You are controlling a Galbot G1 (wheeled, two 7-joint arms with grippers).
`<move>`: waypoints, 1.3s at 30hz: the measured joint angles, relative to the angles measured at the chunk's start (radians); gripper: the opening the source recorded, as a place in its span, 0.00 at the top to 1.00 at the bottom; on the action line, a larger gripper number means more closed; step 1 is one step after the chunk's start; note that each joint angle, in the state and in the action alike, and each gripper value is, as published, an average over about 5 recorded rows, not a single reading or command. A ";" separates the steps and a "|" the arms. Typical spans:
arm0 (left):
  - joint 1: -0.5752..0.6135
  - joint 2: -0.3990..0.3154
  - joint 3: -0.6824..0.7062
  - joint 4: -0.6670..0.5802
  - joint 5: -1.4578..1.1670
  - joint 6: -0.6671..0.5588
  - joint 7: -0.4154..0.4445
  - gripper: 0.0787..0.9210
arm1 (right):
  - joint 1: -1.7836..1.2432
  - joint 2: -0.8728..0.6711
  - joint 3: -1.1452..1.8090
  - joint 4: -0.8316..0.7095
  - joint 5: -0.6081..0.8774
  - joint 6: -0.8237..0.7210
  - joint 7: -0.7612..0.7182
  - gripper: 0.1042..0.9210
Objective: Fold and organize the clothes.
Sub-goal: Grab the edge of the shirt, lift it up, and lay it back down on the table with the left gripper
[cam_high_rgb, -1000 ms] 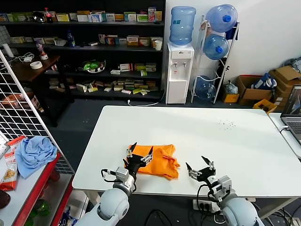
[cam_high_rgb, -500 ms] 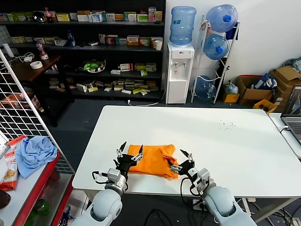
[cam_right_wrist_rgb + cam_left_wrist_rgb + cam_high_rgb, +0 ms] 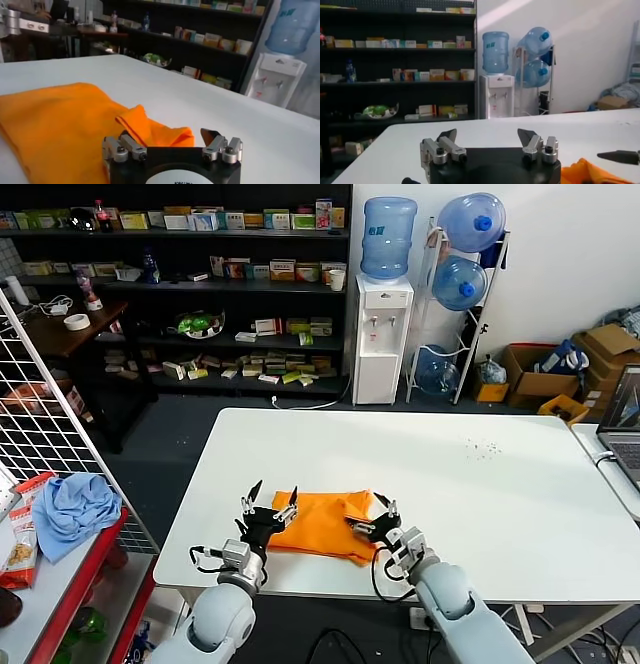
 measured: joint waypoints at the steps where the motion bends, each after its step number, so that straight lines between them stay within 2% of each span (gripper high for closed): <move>1: 0.001 0.001 -0.001 0.000 0.000 0.000 0.000 0.12 | 0.001 0.002 0.003 -0.002 0.000 0.008 0.017 0.12; 11: 0.019 0.026 -0.026 0.010 -0.037 0.020 -0.006 0.12 | -0.018 0.003 0.034 0.008 0.026 0.036 0.152 0.12; 20: 0.019 0.057 -0.073 0.023 -0.201 0.109 0.007 0.12 | -0.058 -0.017 0.050 0.074 0.066 0.036 0.196 0.12; 30: -0.002 0.078 -0.099 -0.004 -0.413 0.232 0.054 0.12 | -0.112 -0.036 0.074 0.145 0.092 0.036 0.214 0.12; 39: -0.034 0.086 -0.093 0.028 -0.491 0.339 0.116 0.12 | -0.151 -0.043 0.090 0.190 0.107 0.036 0.219 0.12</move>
